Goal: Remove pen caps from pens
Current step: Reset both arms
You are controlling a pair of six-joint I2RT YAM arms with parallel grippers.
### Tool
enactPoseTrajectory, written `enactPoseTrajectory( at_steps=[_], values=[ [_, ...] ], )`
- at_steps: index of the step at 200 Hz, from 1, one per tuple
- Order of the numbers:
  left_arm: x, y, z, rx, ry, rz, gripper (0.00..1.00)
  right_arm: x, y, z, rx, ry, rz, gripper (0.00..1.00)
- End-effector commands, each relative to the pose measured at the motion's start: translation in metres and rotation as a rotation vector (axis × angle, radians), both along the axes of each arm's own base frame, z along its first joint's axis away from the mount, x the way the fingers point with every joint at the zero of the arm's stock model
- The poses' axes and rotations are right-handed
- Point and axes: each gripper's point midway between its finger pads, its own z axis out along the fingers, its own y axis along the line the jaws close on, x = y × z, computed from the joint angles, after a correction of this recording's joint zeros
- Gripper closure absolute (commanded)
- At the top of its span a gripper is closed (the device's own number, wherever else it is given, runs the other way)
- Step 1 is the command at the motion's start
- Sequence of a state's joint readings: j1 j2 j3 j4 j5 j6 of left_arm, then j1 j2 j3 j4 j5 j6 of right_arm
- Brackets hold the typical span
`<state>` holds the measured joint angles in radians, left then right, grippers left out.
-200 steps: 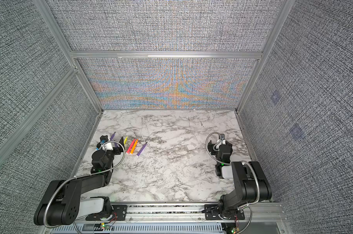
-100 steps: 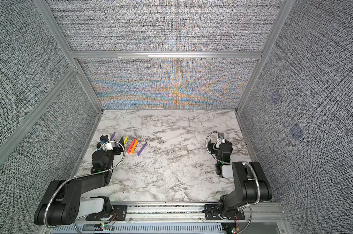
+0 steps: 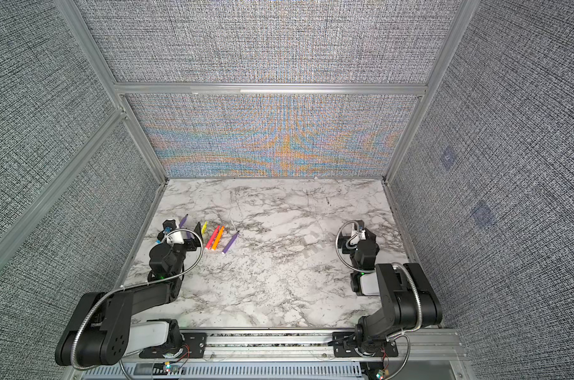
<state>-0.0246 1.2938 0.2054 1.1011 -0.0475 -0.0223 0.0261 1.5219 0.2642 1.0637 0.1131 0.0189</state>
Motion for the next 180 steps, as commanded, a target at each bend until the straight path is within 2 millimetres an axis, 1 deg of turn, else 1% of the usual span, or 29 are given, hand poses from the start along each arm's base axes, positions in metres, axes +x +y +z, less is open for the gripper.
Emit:
enactPoseTrajectory(
  at_steps=[1, 11, 23, 34, 47, 57, 64, 74, 82, 180],
  values=[
    [0.001, -0.0002, 0.0133, 0.0, -0.052, -0.003, 0.03, 0.0064, -0.0112, 0.0081, 0.001, -0.009, -0.079, 0.01],
    [0.0009, -0.0004, 0.0132, 0.001, -0.051, -0.003, 0.03, 0.004, -0.0075, 0.0099, 0.0, -0.024, -0.054, 0.01],
    [0.0008, -0.0003, 0.0131, 0.0, -0.052, -0.003, 0.03, 0.0121, -0.006, 0.0053, 0.0, 0.019, -0.047, 0.01],
    [0.0009, -0.0007, 0.0131, 0.0, -0.05, -0.004, 0.03, 0.0059, -0.0052, 0.008, -0.001, -0.011, -0.04, 0.01],
    [0.001, -0.0005, 0.0134, 0.001, -0.052, -0.004, 0.03, 0.0114, -0.006, 0.0058, 0.0, 0.011, -0.046, 0.01],
    [0.001, -0.0003, 0.0134, 0.0, -0.052, -0.003, 0.03, 0.0079, -0.0052, 0.0065, -0.002, 0.005, -0.041, 0.01],
    [0.0011, -0.0005, 0.0136, 0.0, -0.053, -0.004, 0.03, 0.0113, -0.0056, 0.0066, -0.001, 0.005, -0.043, 0.01],
    [0.0009, -0.0003, 0.0134, 0.0, -0.051, -0.003, 0.03, 0.0088, -0.0054, 0.0059, -0.002, 0.011, -0.042, 0.01],
    [0.001, -0.0005, 0.0133, 0.0, -0.052, -0.004, 0.03, 0.0111, -0.0048, 0.0059, -0.001, 0.009, -0.039, 0.01],
    [0.0012, 0.0013, 0.0125, -0.006, -0.049, 0.005, 0.03, 0.0103, -0.0049, 0.0064, -0.002, 0.01, -0.039, 0.01]
  ],
)
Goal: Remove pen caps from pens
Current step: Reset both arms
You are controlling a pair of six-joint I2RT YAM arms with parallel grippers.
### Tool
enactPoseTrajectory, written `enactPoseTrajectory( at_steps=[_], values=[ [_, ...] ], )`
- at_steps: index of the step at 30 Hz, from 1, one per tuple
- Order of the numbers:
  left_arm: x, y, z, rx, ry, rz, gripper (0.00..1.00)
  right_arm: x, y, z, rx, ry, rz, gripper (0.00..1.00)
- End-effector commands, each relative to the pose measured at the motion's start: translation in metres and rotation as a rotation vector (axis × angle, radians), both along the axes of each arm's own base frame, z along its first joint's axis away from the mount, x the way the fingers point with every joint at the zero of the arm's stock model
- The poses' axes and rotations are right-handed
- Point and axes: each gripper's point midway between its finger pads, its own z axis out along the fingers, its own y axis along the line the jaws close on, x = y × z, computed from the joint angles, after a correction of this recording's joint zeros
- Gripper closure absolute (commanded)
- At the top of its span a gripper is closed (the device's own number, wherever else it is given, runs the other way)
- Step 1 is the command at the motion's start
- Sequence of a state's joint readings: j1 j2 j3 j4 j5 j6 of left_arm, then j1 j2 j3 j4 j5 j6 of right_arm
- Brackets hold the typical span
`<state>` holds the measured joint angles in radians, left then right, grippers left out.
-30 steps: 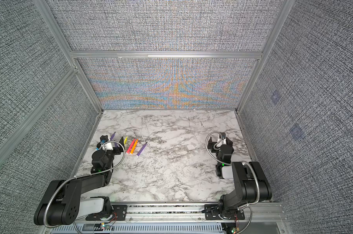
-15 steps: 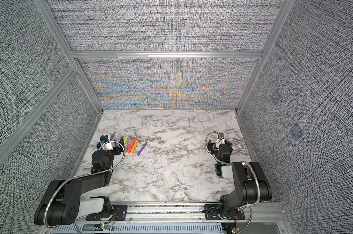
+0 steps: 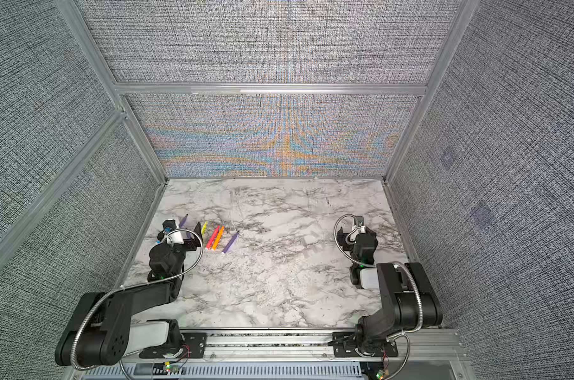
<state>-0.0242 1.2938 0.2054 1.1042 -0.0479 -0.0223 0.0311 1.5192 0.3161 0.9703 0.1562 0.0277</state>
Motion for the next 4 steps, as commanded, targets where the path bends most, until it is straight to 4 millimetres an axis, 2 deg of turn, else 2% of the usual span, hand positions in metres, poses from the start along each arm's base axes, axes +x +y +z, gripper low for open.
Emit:
enactPoseTrajectory(
  at_steps=[1, 4],
  values=[
    [0.0013, 0.0009, 0.0119, -0.006, -0.047, 0.003, 0.03, 0.003, 0.0001, 0.0077, 0.003, -0.027, -0.001, 0.01],
    [0.0003, 0.0008, 0.0129, -0.003, -0.052, 0.002, 0.03, 0.0031, 0.0005, 0.0074, 0.003, -0.027, 0.0, 0.01]
  ],
)
